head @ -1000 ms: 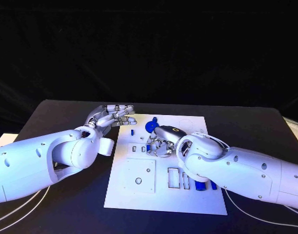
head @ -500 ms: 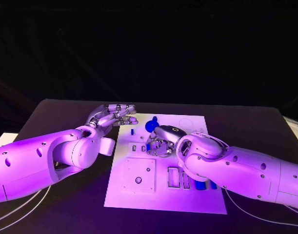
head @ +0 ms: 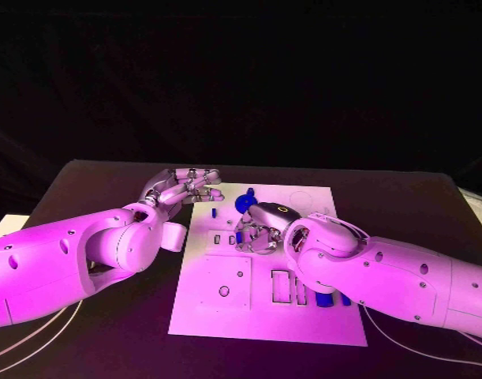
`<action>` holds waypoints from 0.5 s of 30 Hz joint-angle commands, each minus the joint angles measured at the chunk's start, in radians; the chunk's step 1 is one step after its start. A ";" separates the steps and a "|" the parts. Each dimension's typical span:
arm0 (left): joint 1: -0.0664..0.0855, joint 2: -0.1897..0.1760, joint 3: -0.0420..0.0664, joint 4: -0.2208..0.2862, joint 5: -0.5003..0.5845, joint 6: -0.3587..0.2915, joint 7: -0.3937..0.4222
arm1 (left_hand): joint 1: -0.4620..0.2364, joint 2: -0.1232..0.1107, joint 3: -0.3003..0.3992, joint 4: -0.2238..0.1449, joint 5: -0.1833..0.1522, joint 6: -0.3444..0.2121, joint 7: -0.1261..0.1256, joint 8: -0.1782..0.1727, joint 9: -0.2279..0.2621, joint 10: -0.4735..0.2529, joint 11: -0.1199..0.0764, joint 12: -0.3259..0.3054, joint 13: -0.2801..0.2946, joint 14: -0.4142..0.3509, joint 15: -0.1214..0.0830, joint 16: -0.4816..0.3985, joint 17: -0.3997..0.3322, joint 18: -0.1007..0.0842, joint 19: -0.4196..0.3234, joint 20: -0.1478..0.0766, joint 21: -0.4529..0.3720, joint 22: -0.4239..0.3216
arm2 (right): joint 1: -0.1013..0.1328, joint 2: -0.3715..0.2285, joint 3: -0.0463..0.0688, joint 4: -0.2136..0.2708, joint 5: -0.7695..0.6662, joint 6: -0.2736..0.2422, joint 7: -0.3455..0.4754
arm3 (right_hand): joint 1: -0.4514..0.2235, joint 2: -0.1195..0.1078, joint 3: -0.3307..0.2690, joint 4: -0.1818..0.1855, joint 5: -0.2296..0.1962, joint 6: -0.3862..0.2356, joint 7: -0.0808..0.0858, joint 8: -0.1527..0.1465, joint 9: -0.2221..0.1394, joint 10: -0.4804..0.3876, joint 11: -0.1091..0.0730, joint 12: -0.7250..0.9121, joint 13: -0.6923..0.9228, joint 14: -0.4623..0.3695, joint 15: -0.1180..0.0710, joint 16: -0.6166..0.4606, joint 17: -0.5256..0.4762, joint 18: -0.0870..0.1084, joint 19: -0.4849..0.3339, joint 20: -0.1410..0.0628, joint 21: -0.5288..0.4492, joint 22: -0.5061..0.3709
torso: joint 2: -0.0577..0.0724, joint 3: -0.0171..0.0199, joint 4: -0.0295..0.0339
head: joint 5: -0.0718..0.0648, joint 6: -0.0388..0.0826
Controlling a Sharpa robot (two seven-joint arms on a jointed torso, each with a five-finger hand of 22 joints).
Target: Assemble the parts on the task board
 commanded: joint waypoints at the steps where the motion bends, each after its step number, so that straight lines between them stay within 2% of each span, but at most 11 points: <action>1: 0.000 0.002 0.001 0.002 -0.008 0.024 0.004 | 0.000 0.002 0.002 -0.002 0.005 0.000 0.005 -0.006 0.001 -0.001 0.002 -0.007 -0.001 -0.010 0.000 -0.002 0.001 0.009 -0.005 -0.001 -0.004 -0.001 | -0.003 -0.002 -0.002 -0.002 -0.011 -0.012 0.005 | -0.010 -0.002 -0.011 0.001 -0.007 -0.010 0.001 -0.004 -0.001 -0.021 0.000 -0.030 -0.027 0.029 0.007 -0.010 -0.012 0.004 -0.012 0.000 -0.009 -0.014 | 0.000 0.0002 -0.0004 | 0.000 -0.001; 8: 0.000 0.002 0.001 0.000 -0.008 0.027 0.001 | 0.000 0.002 0.002 -0.002 0.005 0.000 0.005 -0.006 0.001 -0.001 0.002 -0.007 -0.001 -0.010 0.000 -0.002 0.001 0.009 -0.005 -0.001 -0.004 -0.001 | -0.003 -0.004 -0.002 0.004 -0.010 -0.049 0.014 | -0.016 -0.009 -0.039 0.008 -0.004 -0.031 0.006 -0.009 -0.005 -0.044 0.005 -0.063 -0.060 0.025 0.011 -0.023 -0.025 0.007 -0.022 0.003 -0.020 -0.032 | 0.000 0.0005 -0.0004 | -0.001 -0.001; 11: 0.000 0.002 0.001 -0.001 -0.008 0.029 0.001 | 0.000 0.002 0.002 -0.002 0.005 0.000 0.005 -0.006 0.001 -0.001 0.002 -0.007 -0.001 -0.010 0.000 -0.002 0.001 0.009 -0.005 -0.001 -0.004 -0.001 | -0.003 -0.008 -0.002 0.010 -0.010 -0.091 0.029 | -0.016 -0.011 -0.049 0.010 -0.001 -0.038 0.007 -0.010 -0.007 -0.050 0.006 -0.069 -0.068 0.025 0.012 -0.024 -0.026 0.007 -0.023 0.005 -0.022 -0.034 | -0.001 0.0008 -0.0003 | -0.002 -0.002; 15: 0.000 0.004 0.001 -0.005 -0.015 0.034 -0.007 | -0.004 0.003 0.006 -0.003 0.005 0.001 0.004 -0.006 0.001 0.001 0.001 -0.006 -0.001 0.000 -0.002 0.005 0.005 0.011 0.000 -0.002 -0.001 0.000 | -0.006 -0.028 -0.001 0.036 0.000 -0.192 0.100 | -0.013 -0.019 -0.079 0.014 0.005 -0.062 0.012 -0.013 -0.014 -0.058 0.011 -0.070 -0.076 0.025 0.016 -0.029 -0.030 0.008 -0.024 0.008 -0.026 -0.039 | -0.001 0.0012 0.0004 | 0.000 -0.002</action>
